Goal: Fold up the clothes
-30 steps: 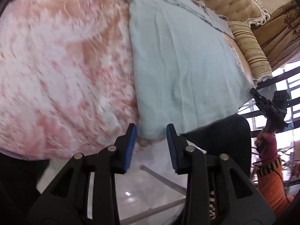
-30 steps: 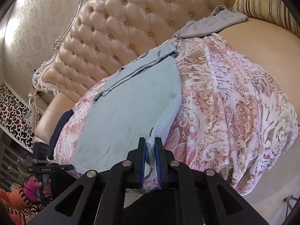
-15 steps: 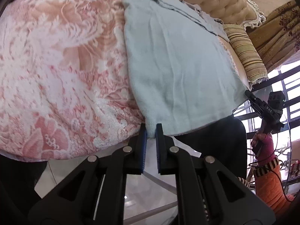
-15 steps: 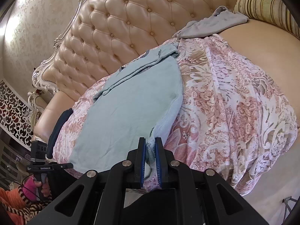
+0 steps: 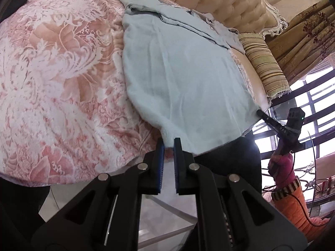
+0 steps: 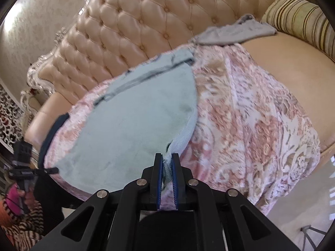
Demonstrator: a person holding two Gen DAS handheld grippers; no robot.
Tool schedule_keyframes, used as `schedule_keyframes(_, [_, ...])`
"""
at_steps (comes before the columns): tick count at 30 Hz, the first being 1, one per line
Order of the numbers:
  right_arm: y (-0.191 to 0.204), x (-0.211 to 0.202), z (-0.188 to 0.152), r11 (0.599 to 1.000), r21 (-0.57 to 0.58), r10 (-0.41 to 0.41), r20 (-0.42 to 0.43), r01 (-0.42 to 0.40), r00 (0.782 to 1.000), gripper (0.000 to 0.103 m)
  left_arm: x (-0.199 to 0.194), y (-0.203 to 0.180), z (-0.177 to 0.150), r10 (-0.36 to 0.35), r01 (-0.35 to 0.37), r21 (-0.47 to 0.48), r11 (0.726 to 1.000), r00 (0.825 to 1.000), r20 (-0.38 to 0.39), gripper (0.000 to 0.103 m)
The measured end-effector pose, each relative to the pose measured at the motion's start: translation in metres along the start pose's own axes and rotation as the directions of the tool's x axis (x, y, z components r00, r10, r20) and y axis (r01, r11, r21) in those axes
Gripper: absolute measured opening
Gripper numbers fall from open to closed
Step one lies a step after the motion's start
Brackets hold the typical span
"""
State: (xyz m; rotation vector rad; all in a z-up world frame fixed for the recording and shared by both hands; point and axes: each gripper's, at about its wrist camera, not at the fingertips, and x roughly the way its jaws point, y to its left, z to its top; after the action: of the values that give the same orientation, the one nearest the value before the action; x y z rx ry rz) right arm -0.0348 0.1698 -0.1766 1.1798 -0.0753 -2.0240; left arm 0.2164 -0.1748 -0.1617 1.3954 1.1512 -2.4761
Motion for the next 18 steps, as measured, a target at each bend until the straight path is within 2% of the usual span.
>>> schedule_keyframes(2, [-0.003, -0.001, -0.004, 1.000, 0.006, 0.002, 0.010, -0.002, 1.000, 0.009, -0.003, 0.002, 0.000, -0.018, 0.018, -0.007, 1.000, 1.000, 0.009, 0.010])
schedule_keyframes(6, [-0.010, -0.020, 0.002, 0.986, 0.091, 0.126, 0.109, -0.136, 0.986, 0.009, -0.016, 0.002, 0.010, -0.070, 0.071, -0.017, 0.997, 0.996, 0.046, 0.009])
schedule_keyframes(9, [-0.006, -0.029, 0.020, 0.980, 0.088, 0.162, 0.142, -0.176, 0.976, 0.009, -0.027, -0.002, 0.027, -0.095, 0.097, -0.014, 0.995, 0.992, 0.084, 0.009])
schedule_keyframes(13, [0.002, -0.031, 0.058, 0.980, 0.061, 0.174, 0.175, -0.187, 0.969, 0.009, -0.042, -0.001, 0.063, -0.121, 0.127, -0.030, 0.991, 0.980, 0.156, 0.008])
schedule_keyframes(18, [0.016, -0.011, 0.113, 0.987, 0.010, 0.158, 0.180, -0.163, 0.971, 0.009, -0.049, 0.013, 0.117, -0.105, 0.124, -0.068, 0.990, 0.967, 0.234, 0.008])
